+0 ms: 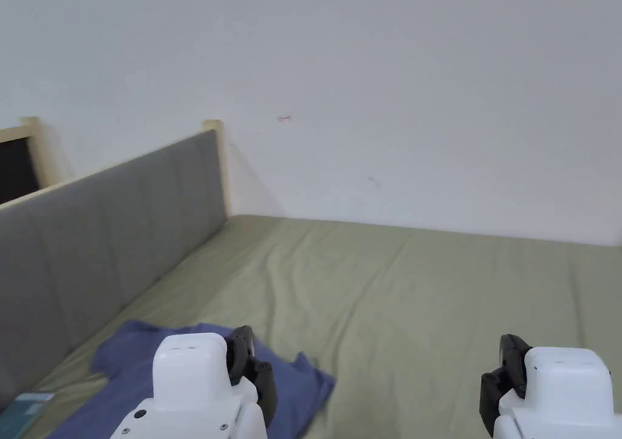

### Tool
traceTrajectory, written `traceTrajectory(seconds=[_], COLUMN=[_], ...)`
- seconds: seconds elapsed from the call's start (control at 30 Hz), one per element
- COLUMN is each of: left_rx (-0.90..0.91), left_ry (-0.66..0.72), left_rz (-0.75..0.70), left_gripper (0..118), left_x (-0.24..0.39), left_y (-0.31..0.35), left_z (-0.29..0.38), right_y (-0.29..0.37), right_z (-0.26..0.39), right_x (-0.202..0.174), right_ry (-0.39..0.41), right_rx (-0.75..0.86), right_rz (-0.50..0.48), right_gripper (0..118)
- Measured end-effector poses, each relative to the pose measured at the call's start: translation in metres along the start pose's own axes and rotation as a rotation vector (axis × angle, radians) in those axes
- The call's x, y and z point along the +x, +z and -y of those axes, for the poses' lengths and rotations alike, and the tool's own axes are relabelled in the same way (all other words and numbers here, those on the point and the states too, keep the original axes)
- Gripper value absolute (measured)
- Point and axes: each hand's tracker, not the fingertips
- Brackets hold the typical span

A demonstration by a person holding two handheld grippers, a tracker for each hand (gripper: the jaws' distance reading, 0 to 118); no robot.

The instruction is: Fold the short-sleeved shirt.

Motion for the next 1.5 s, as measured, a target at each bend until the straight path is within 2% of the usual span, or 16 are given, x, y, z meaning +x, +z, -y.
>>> traceTrajectory(seconds=[0.2,0.37,0.47,0.5,0.53,0.6,0.83,0.97,1.03,1.13,1.17,1.2,1.3,1.33,1.37,1.5], left_rx=[-0.013,-0.081,-0.178,-0.203,-0.232,-0.337,-0.595,-0.746,-0.823,-0.952,-0.87,-0.901,-0.912,-0.915,-0.928,-0.97], left_ry=[-0.005,0.005,0.017,0.035,0.058,0.106,0.179,0.069,0.052,-0.012,-0.049,-0.061,-0.019,-0.022,-0.023,0.104], left_rz=[-0.201,-0.289,-0.27,-0.253,-0.239,-0.202,-0.134,-0.115,-0.129,-0.176,-0.165,-0.172,-0.158,-0.162,-0.173,-0.128], left_gripper=[0,0,1,17,41,118,116,107,90,85,80,61,41,13,3,3], left_x=[-0.06,-0.094,-0.106,-0.108,-0.112,-0.117,-0.123,-0.111,-0.11,-0.102,-0.094,-0.09,-0.091,-0.092,-0.098,-0.11], left_y=[0.018,0.011,-0.017,-0.029,-0.042,-0.078,-0.203,-0.258,-0.282,-0.293,-0.286,-0.286,-0.284,-0.284,-0.278,-0.28], left_z=[-0.009,-0.002,0.014,0.022,0.031,0.052,0.106,0.138,0.153,0.195,0.186,0.18,0.178,0.174,0.175,0.171], right_y=[-0.017,-0.023,-0.029,-0.03,-0.033,-0.039,-0.065,-0.084,-0.092,-0.099,-0.1,-0.1,-0.103,-0.104,-0.104,-0.099], right_z=[0.001,0.01,0.016,0.019,0.022,0.028,0.052,0.064,0.069,0.077,0.079,0.081,0.087,0.088,0.09,0.093], right_x=[-0.065,-0.093,-0.096,-0.096,-0.093,-0.09,-0.071,-0.06,-0.055,-0.048,-0.046,-0.043,-0.036,-0.034,-0.032,-0.025], right_ry=[-0.009,0.03,0.032,0.031,0.027,0.02,0.024,0.002,-0.008,-0.017,-0.021,-0.027,-0.074,-0.094,-0.112,-0.136], right_rx=[-0.03,-0.057,-0.089,-0.099,-0.116,-0.147,-0.259,-0.317,-0.347,-0.381,-0.388,-0.397,-0.423,-0.435,-0.441,-0.451], right_rz=[-0.204,-0.26,-0.276,-0.276,-0.274,-0.266,-0.211,-0.184,-0.174,-0.161,-0.158,-0.154,-0.146,-0.144,-0.138,-0.14], right_gripper=[0,0,0,0,0,0,0,0,0,0,0,0,0,0,0,0])
